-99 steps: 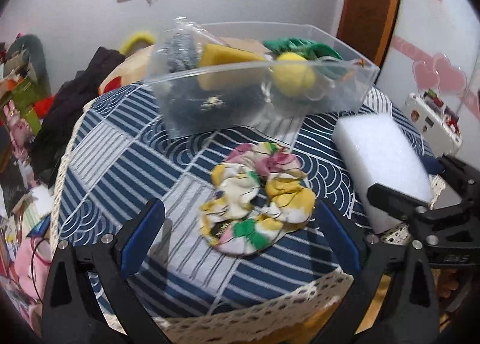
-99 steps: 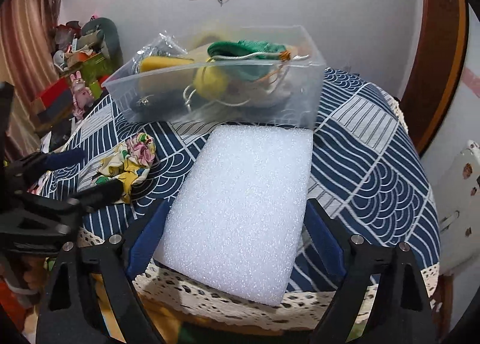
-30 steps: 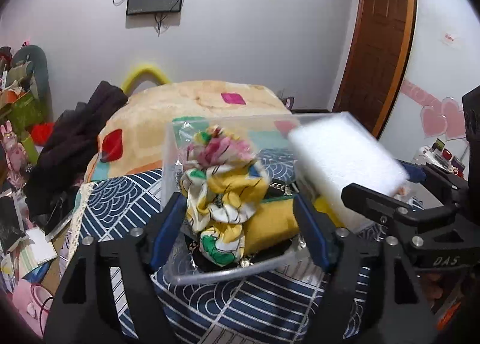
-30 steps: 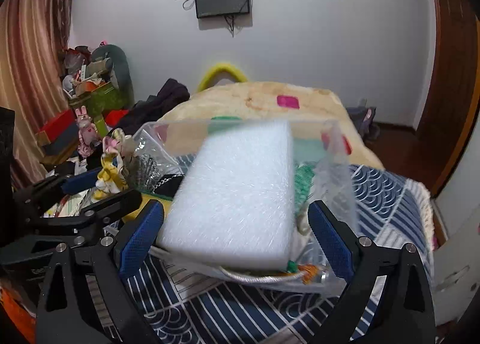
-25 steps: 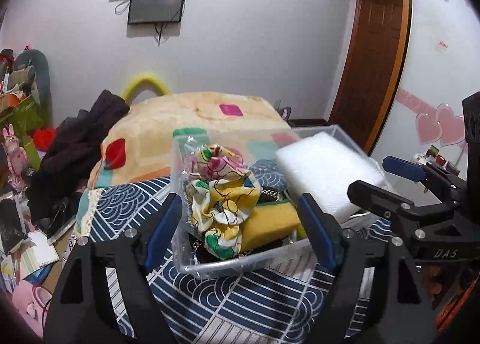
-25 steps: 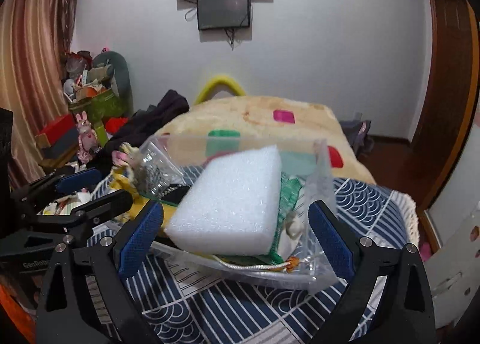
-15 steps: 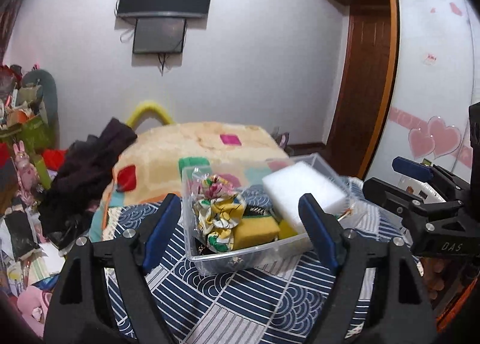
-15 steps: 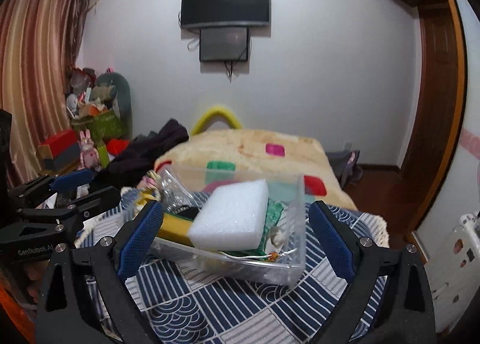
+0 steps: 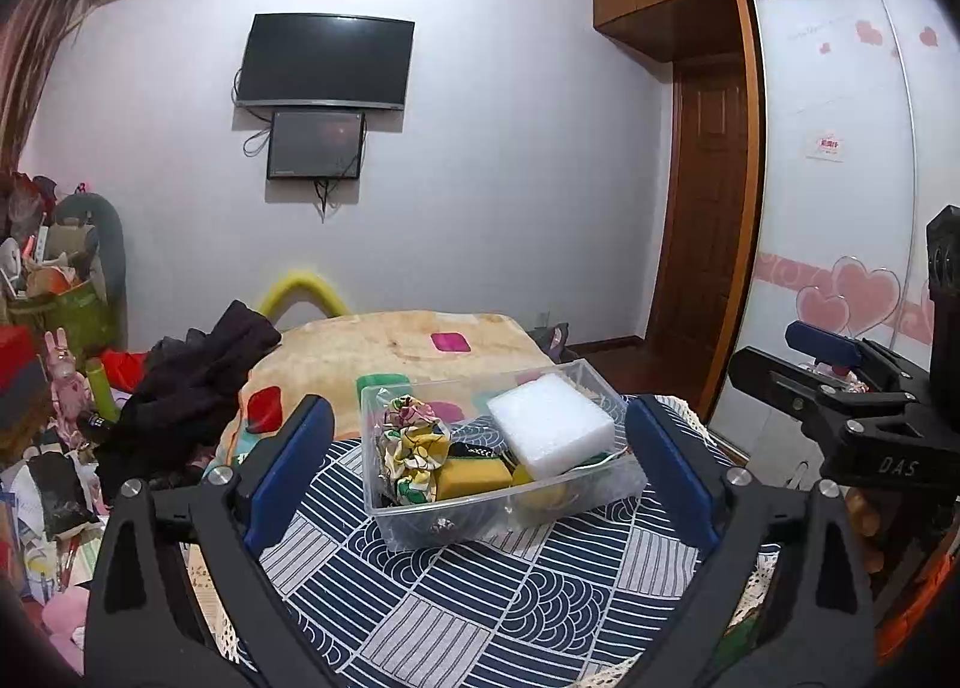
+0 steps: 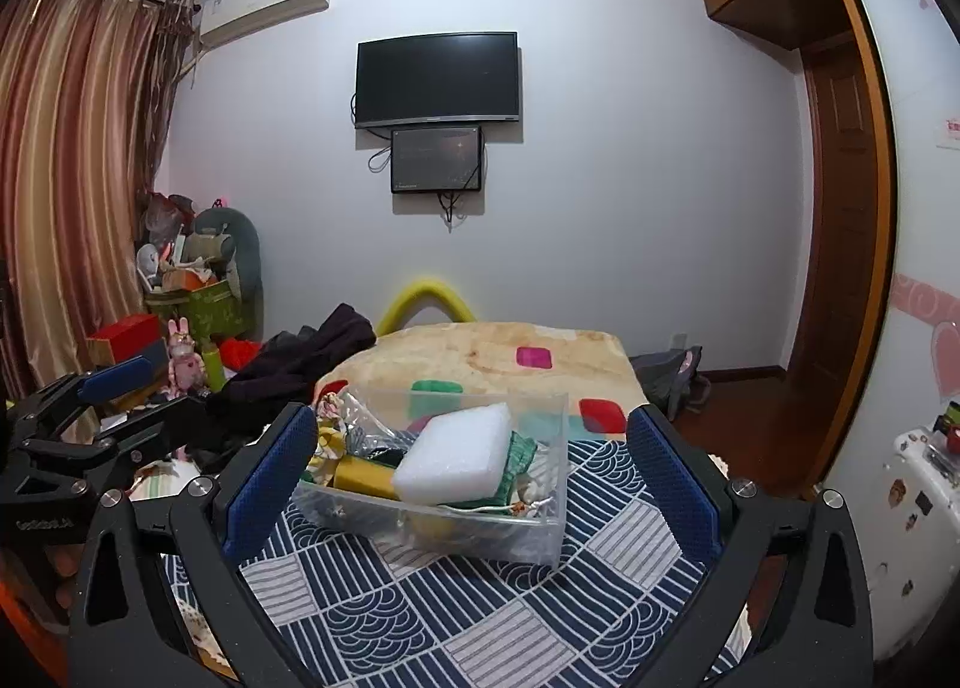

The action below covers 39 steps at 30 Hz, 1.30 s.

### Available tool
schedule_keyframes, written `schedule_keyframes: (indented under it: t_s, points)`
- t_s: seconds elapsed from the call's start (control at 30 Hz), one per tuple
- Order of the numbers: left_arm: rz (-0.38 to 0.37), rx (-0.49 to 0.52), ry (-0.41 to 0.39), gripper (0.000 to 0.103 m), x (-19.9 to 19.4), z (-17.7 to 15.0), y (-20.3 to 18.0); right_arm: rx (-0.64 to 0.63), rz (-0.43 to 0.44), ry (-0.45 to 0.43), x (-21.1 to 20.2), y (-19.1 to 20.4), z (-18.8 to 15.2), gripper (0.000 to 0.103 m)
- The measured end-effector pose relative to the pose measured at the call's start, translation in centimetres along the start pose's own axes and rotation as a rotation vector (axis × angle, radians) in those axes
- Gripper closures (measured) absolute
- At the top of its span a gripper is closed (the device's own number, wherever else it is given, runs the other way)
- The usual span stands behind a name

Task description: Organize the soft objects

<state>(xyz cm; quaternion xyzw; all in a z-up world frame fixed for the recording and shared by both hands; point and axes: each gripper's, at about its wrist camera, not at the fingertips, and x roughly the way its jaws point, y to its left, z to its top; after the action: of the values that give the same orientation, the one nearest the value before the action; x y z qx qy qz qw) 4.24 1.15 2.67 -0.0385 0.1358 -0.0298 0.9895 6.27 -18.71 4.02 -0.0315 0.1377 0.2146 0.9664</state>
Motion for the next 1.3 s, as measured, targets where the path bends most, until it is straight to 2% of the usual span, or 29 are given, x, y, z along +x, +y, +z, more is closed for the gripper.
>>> schedule_keyframes:
  t_s: [0.4,1.3]
  points:
    - [0.013,-0.004,-0.013,0.002,-0.8,-0.7,-0.1,0.004,0.014,0.004,-0.3,0.5,-1.0,0.000]
    - [0.015,-0.012,-0.024,0.002,-1.2,-0.9,-0.3,0.012,0.018,-0.022,-1.2,0.6,-0.5,0.000]
